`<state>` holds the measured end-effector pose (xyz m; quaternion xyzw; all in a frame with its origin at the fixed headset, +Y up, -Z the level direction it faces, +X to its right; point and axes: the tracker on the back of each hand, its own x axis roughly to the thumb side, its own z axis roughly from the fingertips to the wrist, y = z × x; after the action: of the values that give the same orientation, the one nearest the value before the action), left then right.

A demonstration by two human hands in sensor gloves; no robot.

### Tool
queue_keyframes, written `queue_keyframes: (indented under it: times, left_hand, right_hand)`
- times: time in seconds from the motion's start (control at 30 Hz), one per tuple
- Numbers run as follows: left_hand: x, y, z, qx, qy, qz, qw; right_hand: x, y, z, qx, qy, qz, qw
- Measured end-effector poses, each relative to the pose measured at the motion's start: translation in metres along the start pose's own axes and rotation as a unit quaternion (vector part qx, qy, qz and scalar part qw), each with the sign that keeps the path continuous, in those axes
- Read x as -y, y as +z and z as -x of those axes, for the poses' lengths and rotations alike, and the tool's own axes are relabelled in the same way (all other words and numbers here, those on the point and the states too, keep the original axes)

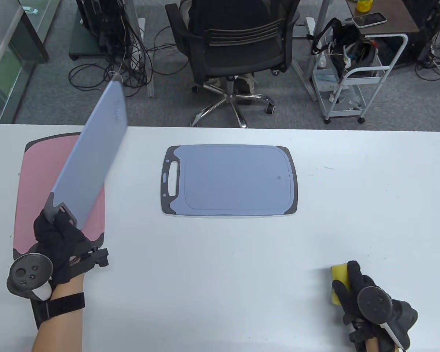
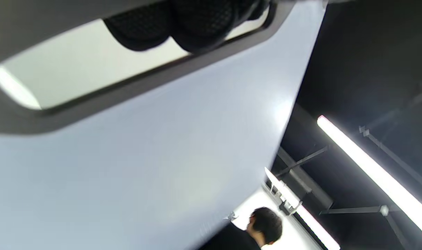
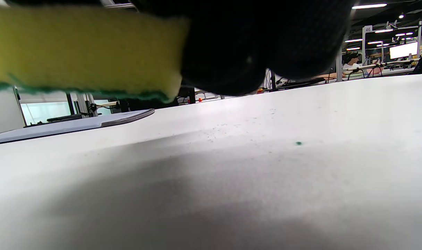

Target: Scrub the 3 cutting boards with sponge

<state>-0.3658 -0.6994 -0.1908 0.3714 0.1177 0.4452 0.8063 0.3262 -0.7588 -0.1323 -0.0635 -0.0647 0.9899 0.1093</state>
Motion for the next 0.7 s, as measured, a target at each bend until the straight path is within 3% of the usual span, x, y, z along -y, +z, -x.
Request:
queue_keyframes:
  times: [0.1, 0.23, 0.3, 0.37, 0.43, 0.47, 0.5, 0.57, 0.67, 0.7]
  left_hand:
    - [0.007, 0.004, -0.003, -0.048, 0.096, 0.041, 0.993]
    - [0.022, 0.011, -0.012, -0.077, 0.129, 0.13, 0.98]
    - [0.038, 0.015, -0.012, -0.134, 0.154, 0.22, 0.954]
    - [0.055, 0.02, -0.008, -0.19, 0.186, 0.313, 0.912]
    - [0.067, 0.031, -0.007, -0.208, 0.179, 0.363, 0.89]
    - [0.071, 0.033, -0.003, -0.246, 0.168, 0.372, 0.879]
    - [0.083, 0.04, 0.004, -0.269, 0.192, 0.408, 0.851]
    - [0.096, 0.046, 0.009, -0.284, 0.19, 0.469, 0.815]
    - [0.115, 0.059, 0.013, -0.285, 0.095, 0.538, 0.788]
    - [0.12, 0.064, 0.016, -0.273, 0.078, 0.544, 0.789]
  right_hand:
    - [0.001, -0.001, 0.002, 0.001, -0.005, 0.002, 1.0]
    - [0.002, 0.0, 0.003, 0.002, -0.011, 0.003, 1.0]
    - [0.004, 0.001, 0.001, 0.005, -0.015, 0.008, 1.0]
    - [0.005, 0.001, 0.0, 0.007, -0.017, 0.012, 1.0]
    - [0.006, 0.002, 0.0, 0.007, -0.018, 0.013, 1.0]
    - [0.006, 0.002, 0.0, 0.007, -0.019, 0.014, 1.0]
    - [0.006, 0.002, 0.0, 0.008, -0.02, 0.014, 1.0]
    - [0.006, 0.002, 0.0, 0.008, -0.021, 0.014, 1.0]
    - [0.003, 0.0, -0.005, 0.011, -0.033, 0.014, 0.999]
    - [0.003, -0.002, -0.011, 0.019, -0.035, 0.015, 0.999]
